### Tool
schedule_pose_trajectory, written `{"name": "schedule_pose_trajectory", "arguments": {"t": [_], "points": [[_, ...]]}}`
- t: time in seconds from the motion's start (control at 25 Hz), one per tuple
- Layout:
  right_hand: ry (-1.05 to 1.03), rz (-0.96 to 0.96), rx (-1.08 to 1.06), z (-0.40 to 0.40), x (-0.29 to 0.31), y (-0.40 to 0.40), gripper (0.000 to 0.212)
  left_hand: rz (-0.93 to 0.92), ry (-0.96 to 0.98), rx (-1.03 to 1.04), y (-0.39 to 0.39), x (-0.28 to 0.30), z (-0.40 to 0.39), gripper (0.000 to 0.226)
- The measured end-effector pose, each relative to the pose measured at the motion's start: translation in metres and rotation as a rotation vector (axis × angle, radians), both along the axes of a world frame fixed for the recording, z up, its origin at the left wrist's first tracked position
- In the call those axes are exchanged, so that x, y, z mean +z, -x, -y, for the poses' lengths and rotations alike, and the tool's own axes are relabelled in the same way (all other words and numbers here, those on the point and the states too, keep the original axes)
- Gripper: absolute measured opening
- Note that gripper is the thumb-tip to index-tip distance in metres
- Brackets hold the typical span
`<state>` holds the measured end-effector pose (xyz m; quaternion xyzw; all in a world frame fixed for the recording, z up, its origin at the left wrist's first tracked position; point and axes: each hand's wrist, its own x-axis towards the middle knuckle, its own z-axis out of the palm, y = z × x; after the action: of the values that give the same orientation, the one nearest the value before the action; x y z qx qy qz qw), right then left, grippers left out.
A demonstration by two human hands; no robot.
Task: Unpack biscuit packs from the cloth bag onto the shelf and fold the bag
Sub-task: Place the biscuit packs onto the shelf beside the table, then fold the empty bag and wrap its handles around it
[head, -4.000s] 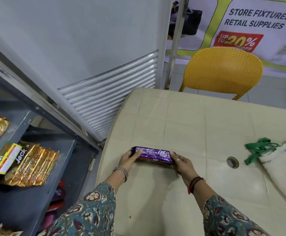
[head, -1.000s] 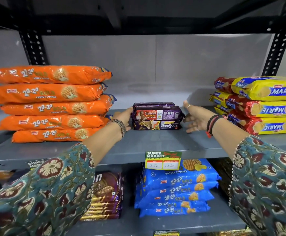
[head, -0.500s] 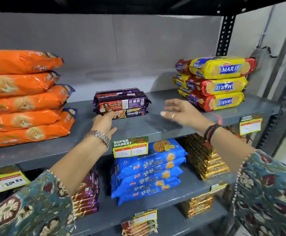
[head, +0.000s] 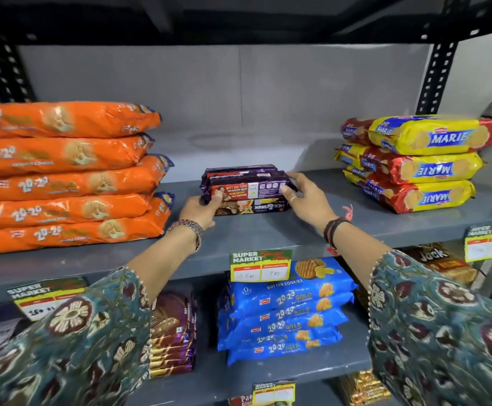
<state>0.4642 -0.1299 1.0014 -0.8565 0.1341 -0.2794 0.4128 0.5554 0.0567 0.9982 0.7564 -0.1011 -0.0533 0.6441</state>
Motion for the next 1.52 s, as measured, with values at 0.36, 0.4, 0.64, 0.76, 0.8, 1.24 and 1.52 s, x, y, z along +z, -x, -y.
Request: {"name": "schedule_pose_trajectory", "arguments": {"t": [0.36,0.4,0.64,0.76,0.8,1.24,1.52], "points": [[-0.001,0.056,-0.082,0.005,-0.002,-0.019,0.035,0.034,-0.109,0.015,-0.026,0.007,-0.017,0.065],[0.007,0.042,-0.084,0.006,-0.001,-0.02,0.035,0.031,-0.108,0.012,-0.028,0.007,-0.018,0.065],[0.022,0.012,-0.101,0.007,0.003,-0.019,0.038,0.005,-0.075,-0.021,-0.03,0.007,-0.021,0.058],[0.095,-0.008,-0.124,0.009,0.0,-0.017,0.043,0.016,-0.091,-0.012,-0.031,0.006,-0.021,0.057],[0.112,-0.001,-0.128,0.009,-0.001,-0.016,0.044,0.014,-0.093,-0.013,-0.031,0.006,-0.021,0.056],[0.002,0.026,-0.111,0.022,-0.004,-0.004,0.057,0.132,-0.23,0.132,-0.024,0.022,-0.024,0.068],[-0.059,0.221,-0.192,0.056,-0.023,0.067,0.033,0.183,0.209,-0.18,0.058,0.002,0.001,0.019]]}}
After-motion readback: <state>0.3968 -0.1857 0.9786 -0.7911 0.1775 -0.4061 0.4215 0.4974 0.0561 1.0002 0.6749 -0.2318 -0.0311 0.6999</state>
